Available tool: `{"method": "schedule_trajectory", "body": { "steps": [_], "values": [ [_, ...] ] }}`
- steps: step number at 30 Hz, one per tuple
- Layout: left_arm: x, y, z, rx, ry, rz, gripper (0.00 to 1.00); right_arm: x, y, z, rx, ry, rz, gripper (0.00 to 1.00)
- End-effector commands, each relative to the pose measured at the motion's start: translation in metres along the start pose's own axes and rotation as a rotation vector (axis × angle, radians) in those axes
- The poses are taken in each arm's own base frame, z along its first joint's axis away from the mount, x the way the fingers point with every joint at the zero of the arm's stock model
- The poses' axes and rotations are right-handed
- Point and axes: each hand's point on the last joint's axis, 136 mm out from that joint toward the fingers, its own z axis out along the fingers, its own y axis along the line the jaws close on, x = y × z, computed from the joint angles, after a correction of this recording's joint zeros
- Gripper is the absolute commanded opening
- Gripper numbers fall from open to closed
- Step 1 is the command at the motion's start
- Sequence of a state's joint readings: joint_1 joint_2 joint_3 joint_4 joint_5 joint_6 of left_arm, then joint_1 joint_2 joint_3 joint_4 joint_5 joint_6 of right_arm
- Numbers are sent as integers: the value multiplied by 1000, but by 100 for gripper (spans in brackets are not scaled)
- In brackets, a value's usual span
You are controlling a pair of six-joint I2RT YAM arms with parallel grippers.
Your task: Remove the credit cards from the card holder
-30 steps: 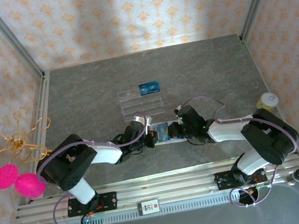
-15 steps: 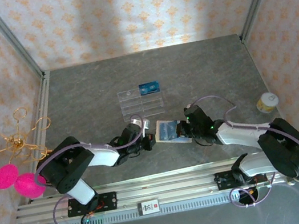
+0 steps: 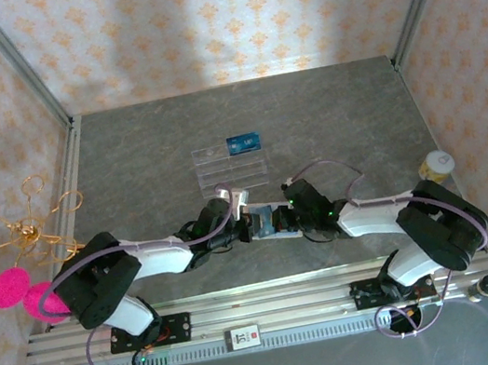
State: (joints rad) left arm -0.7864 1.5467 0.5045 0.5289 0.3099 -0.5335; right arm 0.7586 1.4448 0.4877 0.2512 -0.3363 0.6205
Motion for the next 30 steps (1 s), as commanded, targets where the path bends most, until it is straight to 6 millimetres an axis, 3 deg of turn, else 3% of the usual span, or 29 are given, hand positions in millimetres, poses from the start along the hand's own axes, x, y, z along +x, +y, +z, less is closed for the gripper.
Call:
{"method": "schedule_trajectory", "body": {
  "steps": [1, 7, 12, 17, 21, 27, 30],
  "values": [
    [14, 14, 6, -45, 33, -16, 13, -7, 7, 4, -7, -31, 24, 0],
    [34, 40, 14, -112, 75, -52, 4, -1, -8, 7, 38, -21, 42, 2],
    [38, 43, 11, -111, 81, -63, 0, -2, -15, 4, 28, -27, 66, 19],
    [38, 43, 11, -107, 82, -63, 0, -2, -13, 6, 10, -21, 69, 17],
    [38, 43, 12, -107, 82, -63, 0, 1, -11, 10, -5, -1, 73, 24],
    [39, 43, 12, -105, 84, -66, 0, 5, -15, 13, 6, 16, 77, 21],
    [38, 42, 13, -97, 83, -72, 0, 7, -16, 13, 5, 20, 80, 13]
  ]
}}
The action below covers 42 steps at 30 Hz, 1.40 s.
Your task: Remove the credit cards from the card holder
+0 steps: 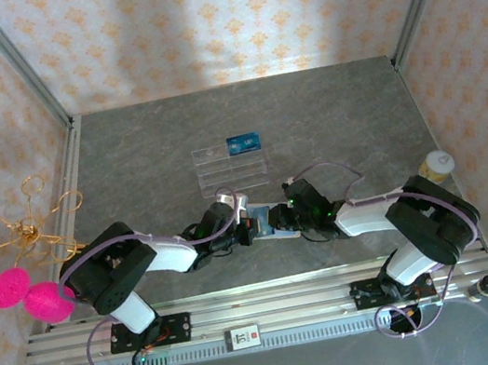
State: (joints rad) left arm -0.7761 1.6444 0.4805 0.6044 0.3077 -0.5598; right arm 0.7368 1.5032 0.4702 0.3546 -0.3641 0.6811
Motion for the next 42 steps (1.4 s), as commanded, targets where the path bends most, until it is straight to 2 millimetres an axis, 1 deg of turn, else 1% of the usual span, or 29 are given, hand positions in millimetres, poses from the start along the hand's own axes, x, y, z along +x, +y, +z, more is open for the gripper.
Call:
{"method": "schedule_trajectory", "body": {
  "steps": [1, 3, 4, 6, 10, 15, 19, 20, 21, 23, 24, 26, 28, 30, 31, 34, 42],
  "values": [
    [19, 23, 1, -63, 51, -32, 0, 9, -13, 3, 34, 28, 8, 10],
    [20, 23, 1, -61, 53, -32, 0, 8, -13, 3, 32, 22, 10, 1],
    [19, 22, 1, -60, 51, -31, 0, 8, -13, 2, 34, 19, 9, 0],
    [20, 23, 0, -61, 50, -36, 0, 5, -15, -2, 42, -8, 15, 0],
    [17, 23, -3, -56, 39, -43, 0, -6, -21, -18, 59, -56, 32, 0],
    [16, 20, -2, -40, 37, -43, 0, -6, -31, -29, 89, -55, 57, 0],
    [2, 6, -8, 8, -4, -32, 0, -8, -29, -36, 89, -65, 58, 0],
    [-4, 1, -12, 23, -22, -58, 5, -9, -31, -37, 99, -70, 55, 0],
    [-9, -3, -15, 35, -39, -55, 8, -9, -31, -37, 100, -70, 51, 0],
    [-16, -10, -20, 50, -55, -42, 10, -7, -28, -35, 82, -53, 32, 0],
    [-19, -13, -21, 56, -58, -34, 10, -7, -24, -34, 68, -46, 18, 0],
    [-25, -19, -21, 69, -64, -31, 10, -9, -18, -32, 43, -44, -9, 9],
    [-29, -24, -21, 81, -73, 4, 10, -12, -14, -31, 28, -50, -33, 13],
    [-31, -22, -17, 63, -66, 15, 7, -13, -10, -29, 21, -44, -46, 16],
    [-29, -18, -14, 43, -60, 16, 5, -14, -8, -28, 17, -38, -53, 18],
    [-24, -8, -10, 9, -41, 19, 3, -13, -4, -22, 10, -11, -65, 23],
    [-13, 5, 0, -35, -3, 29, 3, -11, 6, -12, -8, 16, -87, 24]
  ]
}}
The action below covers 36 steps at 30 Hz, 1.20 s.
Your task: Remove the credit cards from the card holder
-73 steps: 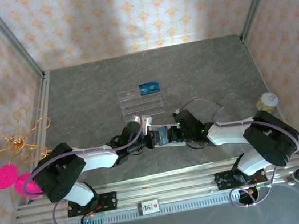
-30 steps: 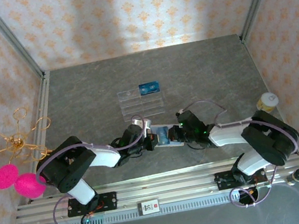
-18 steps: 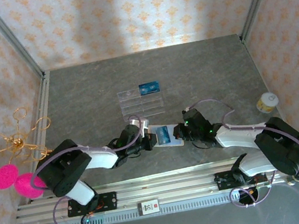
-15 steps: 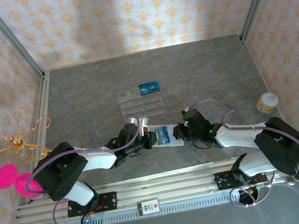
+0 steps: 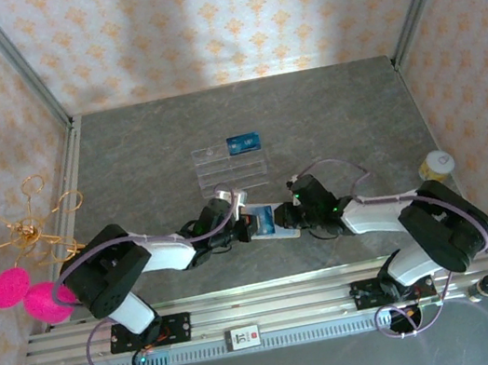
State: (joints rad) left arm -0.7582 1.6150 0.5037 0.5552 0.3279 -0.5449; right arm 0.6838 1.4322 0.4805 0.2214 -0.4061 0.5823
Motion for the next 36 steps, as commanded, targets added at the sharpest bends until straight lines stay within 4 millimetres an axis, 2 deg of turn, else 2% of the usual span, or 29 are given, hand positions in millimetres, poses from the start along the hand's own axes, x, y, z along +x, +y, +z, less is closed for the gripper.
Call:
{"method": "schedule_trajectory", "body": {
  "steps": [1, 10, 15, 18, 20, 22, 26, 30, 33, 36],
  "values": [
    [-2, 12, 4, -54, 0, 24, 1, -8, 15, 3, -31, -14, -36, 24],
    [17, 25, 6, -68, 41, -2, 0, -2, 4, 15, 21, 16, -14, 24],
    [26, 23, 9, -40, 66, -16, 0, 3, 22, 17, -49, 39, -34, 24],
    [27, 22, 9, -30, 67, -23, 0, 3, 22, 19, -44, 43, -29, 20],
    [27, 23, 8, -37, 65, -22, 0, 3, 16, 20, -15, 37, -22, 17],
    [27, 25, 6, -46, 64, -21, 0, 2, 6, 17, 33, 13, -11, 19],
    [30, 32, 5, -55, 71, -37, 0, -4, -25, 5, 134, -59, 55, 40],
    [34, 36, 4, -48, 73, -56, 0, -6, -55, -7, 216, -115, 119, 45],
    [34, 34, 3, -37, 67, -61, 0, -7, -57, -9, 222, -127, 130, 45],
    [33, 32, 2, -24, 61, -63, 0, -15, -46, -14, 189, -149, 111, 44]
  ]
}}
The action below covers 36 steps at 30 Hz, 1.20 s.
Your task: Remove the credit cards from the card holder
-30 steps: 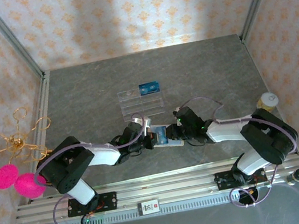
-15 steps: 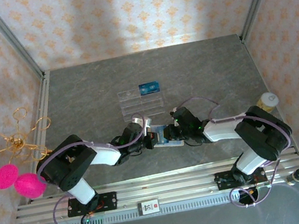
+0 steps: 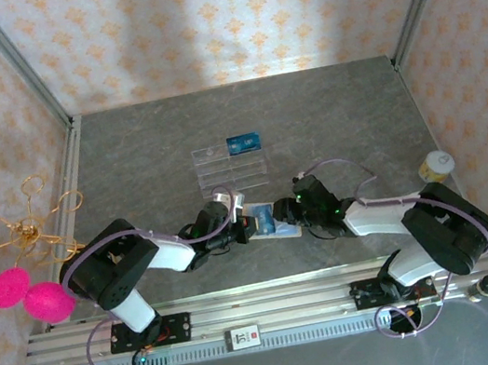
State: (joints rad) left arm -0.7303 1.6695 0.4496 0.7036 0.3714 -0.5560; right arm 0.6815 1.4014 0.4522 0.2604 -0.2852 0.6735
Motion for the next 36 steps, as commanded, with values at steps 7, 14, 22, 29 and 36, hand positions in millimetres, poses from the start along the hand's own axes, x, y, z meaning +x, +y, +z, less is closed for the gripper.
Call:
{"method": "schedule_trajectory", "body": {
  "steps": [7, 14, 22, 29, 36],
  "values": [
    [26, 19, 0, -40, 78, -48, 0, -21, 17, -31, -46, -77, -57, 42],
    [28, 19, 4, -30, 82, -50, 0, 5, 50, -9, -187, 91, -89, 29],
    [30, 22, 4, -34, 87, -53, 0, 8, 27, 19, -42, 112, -96, 25],
    [31, 21, 4, -25, 87, -52, 0, -1, 15, 11, 30, 57, -104, 24],
    [32, 21, 6, -22, 92, -86, 0, 8, 10, 15, 33, 91, -103, 25]
  ]
}}
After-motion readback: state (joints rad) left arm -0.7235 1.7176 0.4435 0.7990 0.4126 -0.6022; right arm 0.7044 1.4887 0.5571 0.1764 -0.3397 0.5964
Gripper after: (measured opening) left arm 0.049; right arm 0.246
